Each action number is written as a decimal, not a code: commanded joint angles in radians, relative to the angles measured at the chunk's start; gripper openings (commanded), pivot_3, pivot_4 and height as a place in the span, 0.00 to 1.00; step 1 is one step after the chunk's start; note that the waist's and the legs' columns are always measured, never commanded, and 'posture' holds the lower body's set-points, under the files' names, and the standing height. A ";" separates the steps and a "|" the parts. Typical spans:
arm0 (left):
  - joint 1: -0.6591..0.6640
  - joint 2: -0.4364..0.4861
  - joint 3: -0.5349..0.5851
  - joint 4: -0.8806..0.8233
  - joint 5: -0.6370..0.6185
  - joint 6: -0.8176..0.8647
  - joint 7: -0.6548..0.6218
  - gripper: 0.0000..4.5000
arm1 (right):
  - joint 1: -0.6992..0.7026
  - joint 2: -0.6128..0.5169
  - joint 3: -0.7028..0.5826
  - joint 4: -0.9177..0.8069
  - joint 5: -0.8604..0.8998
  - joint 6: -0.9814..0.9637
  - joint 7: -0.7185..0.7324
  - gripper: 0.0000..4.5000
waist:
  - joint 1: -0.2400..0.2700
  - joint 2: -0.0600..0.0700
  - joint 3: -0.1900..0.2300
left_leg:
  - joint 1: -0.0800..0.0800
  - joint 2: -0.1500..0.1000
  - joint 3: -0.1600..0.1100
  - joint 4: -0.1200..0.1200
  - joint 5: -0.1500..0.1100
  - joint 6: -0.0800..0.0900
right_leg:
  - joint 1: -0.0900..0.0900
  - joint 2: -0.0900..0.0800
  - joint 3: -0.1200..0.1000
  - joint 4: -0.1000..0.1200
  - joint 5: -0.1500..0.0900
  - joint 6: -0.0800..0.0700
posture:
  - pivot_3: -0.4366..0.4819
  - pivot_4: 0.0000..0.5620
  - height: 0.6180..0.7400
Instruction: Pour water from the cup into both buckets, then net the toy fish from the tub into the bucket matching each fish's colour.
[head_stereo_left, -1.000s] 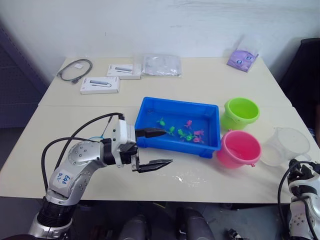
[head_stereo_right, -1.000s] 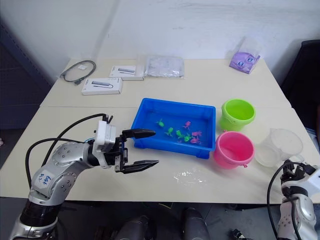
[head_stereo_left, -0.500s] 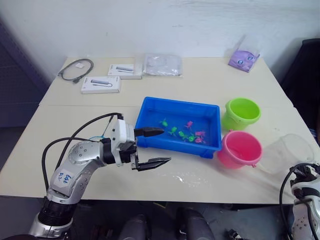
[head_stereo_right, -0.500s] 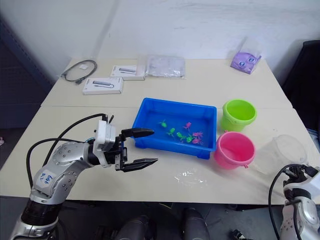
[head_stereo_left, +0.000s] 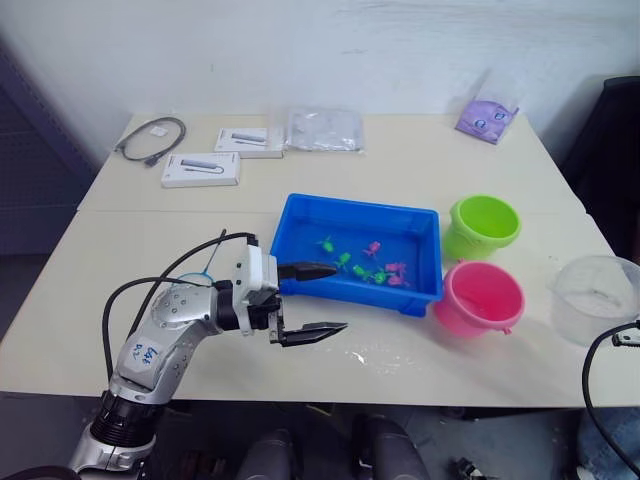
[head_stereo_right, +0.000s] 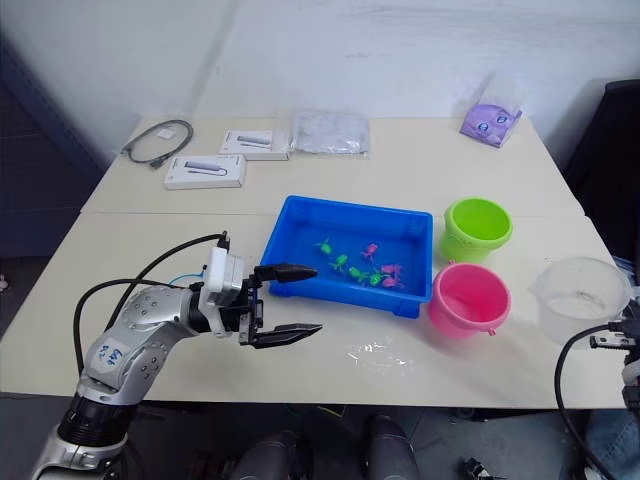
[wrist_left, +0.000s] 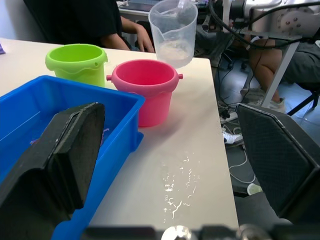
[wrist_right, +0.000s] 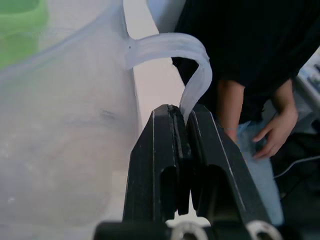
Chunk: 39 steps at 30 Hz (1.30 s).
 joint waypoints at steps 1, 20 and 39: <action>-0.016 -0.021 -0.003 0.006 -0.004 -0.021 -0.006 1.00 | -0.010 -0.026 -0.037 -0.095 -0.038 0.039 -0.007 0.01 | 0.002 -0.001 0.000 | 0.000 0.000 0.000 0.000 0.000 0.000 | 0.000 0.000 0.000 0.000 0.000 0.000 | 0.48 0.27 1.00; -0.050 -0.049 -0.026 0.085 0.031 -0.077 -0.060 1.00 | -0.025 -0.100 0.019 -0.231 -0.331 0.067 0.075 0.01 | 0.023 -0.001 0.000 | -0.005 0.000 -0.001 0.000 0.001 0.001 | -0.002 0.000 -0.002 -0.004 0.001 0.002 | 0.48 0.27 1.00; -0.045 -0.078 -0.034 0.114 0.073 -0.102 -0.045 1.00 | -0.009 -0.070 0.062 -0.162 -0.656 -0.204 -0.020 0.01 | 0.023 -0.001 0.001 | -0.005 -0.001 -0.001 0.000 0.002 0.000 | -0.002 0.001 -0.002 -0.006 0.002 0.003 | 0.48 0.27 1.00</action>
